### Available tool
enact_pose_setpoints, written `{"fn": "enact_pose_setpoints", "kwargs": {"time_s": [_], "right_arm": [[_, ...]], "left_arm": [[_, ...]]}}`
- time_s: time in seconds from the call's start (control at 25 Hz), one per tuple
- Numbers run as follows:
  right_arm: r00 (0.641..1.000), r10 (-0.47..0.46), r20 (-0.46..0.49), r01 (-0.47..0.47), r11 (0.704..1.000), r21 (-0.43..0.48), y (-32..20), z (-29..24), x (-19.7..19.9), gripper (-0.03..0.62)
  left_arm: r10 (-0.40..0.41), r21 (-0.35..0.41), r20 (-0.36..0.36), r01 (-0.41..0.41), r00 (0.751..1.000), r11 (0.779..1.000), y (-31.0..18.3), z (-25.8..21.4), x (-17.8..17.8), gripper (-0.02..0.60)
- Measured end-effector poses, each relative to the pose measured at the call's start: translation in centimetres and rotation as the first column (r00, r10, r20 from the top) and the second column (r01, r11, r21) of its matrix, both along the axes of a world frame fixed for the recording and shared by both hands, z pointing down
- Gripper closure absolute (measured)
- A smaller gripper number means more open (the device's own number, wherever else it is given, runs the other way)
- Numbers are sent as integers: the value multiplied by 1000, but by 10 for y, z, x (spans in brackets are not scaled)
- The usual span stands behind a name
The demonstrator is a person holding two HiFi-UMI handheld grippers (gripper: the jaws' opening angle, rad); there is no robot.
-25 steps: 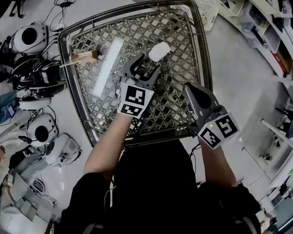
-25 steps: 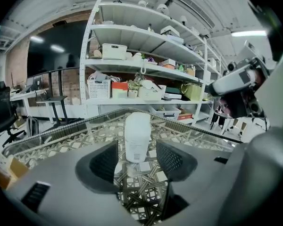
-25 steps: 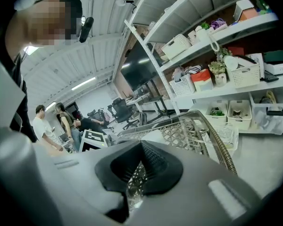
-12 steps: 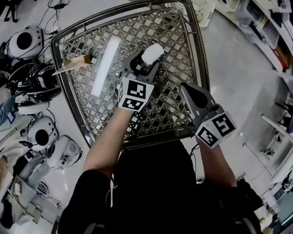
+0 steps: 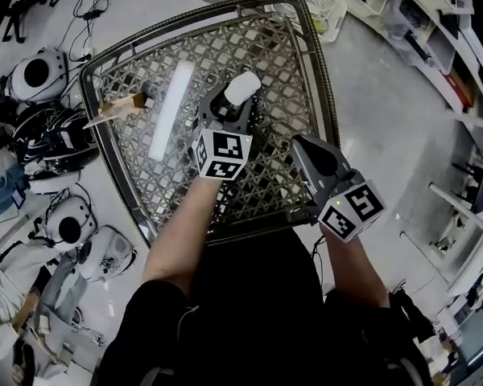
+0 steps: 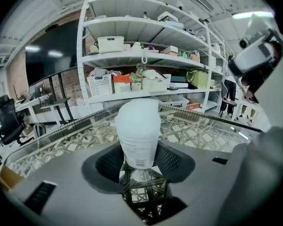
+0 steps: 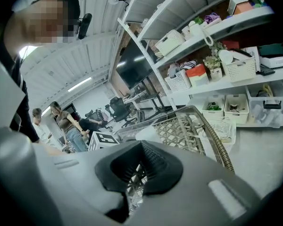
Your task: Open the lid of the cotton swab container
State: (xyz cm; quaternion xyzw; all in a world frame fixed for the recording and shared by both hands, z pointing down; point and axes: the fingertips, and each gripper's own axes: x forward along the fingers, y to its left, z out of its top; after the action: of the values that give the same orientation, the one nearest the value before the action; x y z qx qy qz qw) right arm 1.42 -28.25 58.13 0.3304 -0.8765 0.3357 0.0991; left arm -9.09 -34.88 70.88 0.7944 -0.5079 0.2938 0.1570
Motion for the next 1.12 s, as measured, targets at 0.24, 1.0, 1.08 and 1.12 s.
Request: {"fn": "enact_pose_setpoints", "kwargs": {"time_s": [0.24, 1.0, 1.08, 1.12], "right_arm": [[1000, 3, -9, -3, 1000, 6, 3, -6, 0, 583], [1000, -17, 4, 17, 994, 104, 34, -70, -2, 582], [1000, -14, 1, 13, 993, 120, 41, -84, 4, 582], [1000, -11, 1, 11, 992, 128, 44, -90, 6, 582]], "left_arm": [[57, 10, -33, -56, 998, 998, 5, -7, 2, 383], [303, 89, -116, -294, 946, 952, 80, -100, 41, 385], [334, 102, -126, -322, 934, 941, 91, -117, 47, 385], [350, 109, -127, -337, 928, 935, 97, -125, 50, 385]]}}
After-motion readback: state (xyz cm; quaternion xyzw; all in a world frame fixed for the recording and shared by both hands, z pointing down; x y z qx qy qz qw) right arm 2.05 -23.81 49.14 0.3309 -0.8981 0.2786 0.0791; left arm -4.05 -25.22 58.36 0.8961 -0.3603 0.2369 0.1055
